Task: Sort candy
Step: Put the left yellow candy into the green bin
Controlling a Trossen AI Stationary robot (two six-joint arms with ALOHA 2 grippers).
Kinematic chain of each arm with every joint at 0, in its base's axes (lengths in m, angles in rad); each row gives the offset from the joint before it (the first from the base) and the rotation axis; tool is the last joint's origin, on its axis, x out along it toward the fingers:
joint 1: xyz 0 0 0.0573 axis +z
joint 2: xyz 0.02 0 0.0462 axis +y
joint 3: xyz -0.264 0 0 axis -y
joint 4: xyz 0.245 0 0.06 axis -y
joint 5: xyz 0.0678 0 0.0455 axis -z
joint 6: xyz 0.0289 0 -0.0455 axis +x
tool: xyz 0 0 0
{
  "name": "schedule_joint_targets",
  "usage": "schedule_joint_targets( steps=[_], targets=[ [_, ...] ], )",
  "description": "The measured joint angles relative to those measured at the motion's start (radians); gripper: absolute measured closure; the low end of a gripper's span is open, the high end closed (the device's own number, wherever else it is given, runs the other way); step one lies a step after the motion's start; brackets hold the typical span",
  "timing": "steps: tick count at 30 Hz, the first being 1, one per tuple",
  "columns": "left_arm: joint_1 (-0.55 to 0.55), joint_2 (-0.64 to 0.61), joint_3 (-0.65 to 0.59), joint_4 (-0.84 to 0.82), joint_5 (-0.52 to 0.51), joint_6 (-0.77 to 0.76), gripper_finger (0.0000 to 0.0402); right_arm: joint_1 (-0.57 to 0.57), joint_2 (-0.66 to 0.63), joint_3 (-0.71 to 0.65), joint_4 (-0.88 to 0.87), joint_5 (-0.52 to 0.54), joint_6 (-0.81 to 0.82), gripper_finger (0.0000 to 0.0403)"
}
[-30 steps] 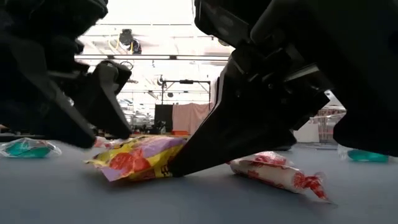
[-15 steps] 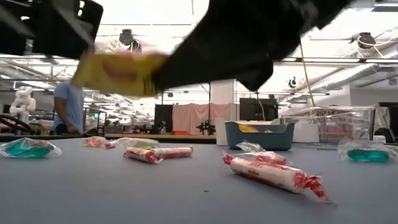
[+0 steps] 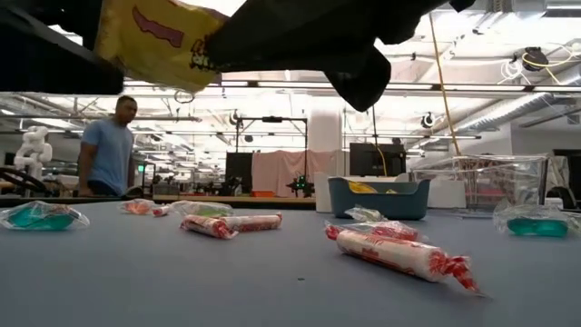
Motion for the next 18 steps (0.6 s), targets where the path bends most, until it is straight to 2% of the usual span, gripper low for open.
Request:
schedule_joint_targets(
  steps=[3,11,14,18],
  targets=[
    [0.008,0.006,0.0,-0.002,-0.002,-0.001,0.0202,-0.003,0.0,0.0,0.013,0.0,0.0,0.0392],
    [0.001,0.006,0.0,0.027,-0.021,-0.045,0.0329,-0.004,0.0,0.0,0.021,0.029,0.043,0.0384],
    [-0.003,0.006,0.0,0.027,-0.023,-0.045,0.0357,-0.004,0.0,0.0,0.021,0.031,0.015,0.0357],
    [-0.008,0.006,0.0,0.036,-0.023,-0.046,0.0376,0.015,0.0,0.0,0.0,0.049,-0.085,0.0294]
  ],
)
